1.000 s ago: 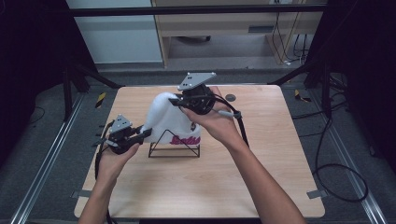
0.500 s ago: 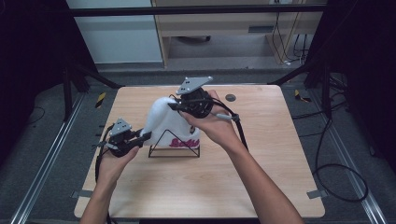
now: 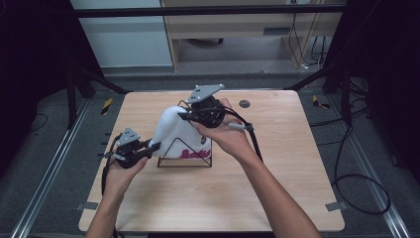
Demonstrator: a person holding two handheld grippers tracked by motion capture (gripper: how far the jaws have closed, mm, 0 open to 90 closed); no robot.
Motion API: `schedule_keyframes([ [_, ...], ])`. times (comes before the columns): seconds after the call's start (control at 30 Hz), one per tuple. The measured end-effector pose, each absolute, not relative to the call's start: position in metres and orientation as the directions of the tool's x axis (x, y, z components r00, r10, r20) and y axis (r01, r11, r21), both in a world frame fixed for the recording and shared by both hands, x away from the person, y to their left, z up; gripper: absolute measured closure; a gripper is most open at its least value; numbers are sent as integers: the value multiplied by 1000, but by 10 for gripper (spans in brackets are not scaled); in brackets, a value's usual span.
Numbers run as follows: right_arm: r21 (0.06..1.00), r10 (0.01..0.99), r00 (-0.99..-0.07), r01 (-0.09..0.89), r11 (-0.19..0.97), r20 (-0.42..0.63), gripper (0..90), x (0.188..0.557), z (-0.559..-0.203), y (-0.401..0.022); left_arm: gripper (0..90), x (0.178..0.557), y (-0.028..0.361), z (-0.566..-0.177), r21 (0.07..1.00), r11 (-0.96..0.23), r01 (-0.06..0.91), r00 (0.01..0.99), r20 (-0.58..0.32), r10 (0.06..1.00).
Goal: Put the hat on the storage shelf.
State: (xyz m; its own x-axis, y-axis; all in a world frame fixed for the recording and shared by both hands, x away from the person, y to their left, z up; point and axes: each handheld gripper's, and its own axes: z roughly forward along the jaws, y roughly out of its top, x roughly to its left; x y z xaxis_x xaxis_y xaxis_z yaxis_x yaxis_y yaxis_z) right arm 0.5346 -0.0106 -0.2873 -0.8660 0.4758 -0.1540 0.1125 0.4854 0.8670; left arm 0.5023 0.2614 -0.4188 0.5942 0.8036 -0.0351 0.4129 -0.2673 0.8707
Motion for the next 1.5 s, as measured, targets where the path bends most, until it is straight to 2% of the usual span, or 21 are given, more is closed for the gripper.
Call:
schedule_keyframes([
  [0.33,861,471,-869,118,494,-151,819,534,-291,-8,689,503,263,-423,866,-265,423,593,-43,804],
  [0.53,852,465,-872,121,508,-153,820,534,-295,-3,654,504,266,-429,862,-256,438,587,-58,808],
  [0.6,845,461,-874,123,521,-157,821,533,-298,3,619,503,268,-432,859,-254,445,582,-62,811],
  [1.03,826,455,-878,141,545,-151,819,535,-307,14,559,494,290,-429,872,-209,442,529,-65,846],
  [1.47,822,458,-879,158,547,-136,808,536,-315,13,408,491,298,-431,853,-244,461,477,-6,879],
  [1.5,820,458,-879,161,550,-135,801,536,-315,12,365,491,298,-433,848,-255,466,471,6,882],
])
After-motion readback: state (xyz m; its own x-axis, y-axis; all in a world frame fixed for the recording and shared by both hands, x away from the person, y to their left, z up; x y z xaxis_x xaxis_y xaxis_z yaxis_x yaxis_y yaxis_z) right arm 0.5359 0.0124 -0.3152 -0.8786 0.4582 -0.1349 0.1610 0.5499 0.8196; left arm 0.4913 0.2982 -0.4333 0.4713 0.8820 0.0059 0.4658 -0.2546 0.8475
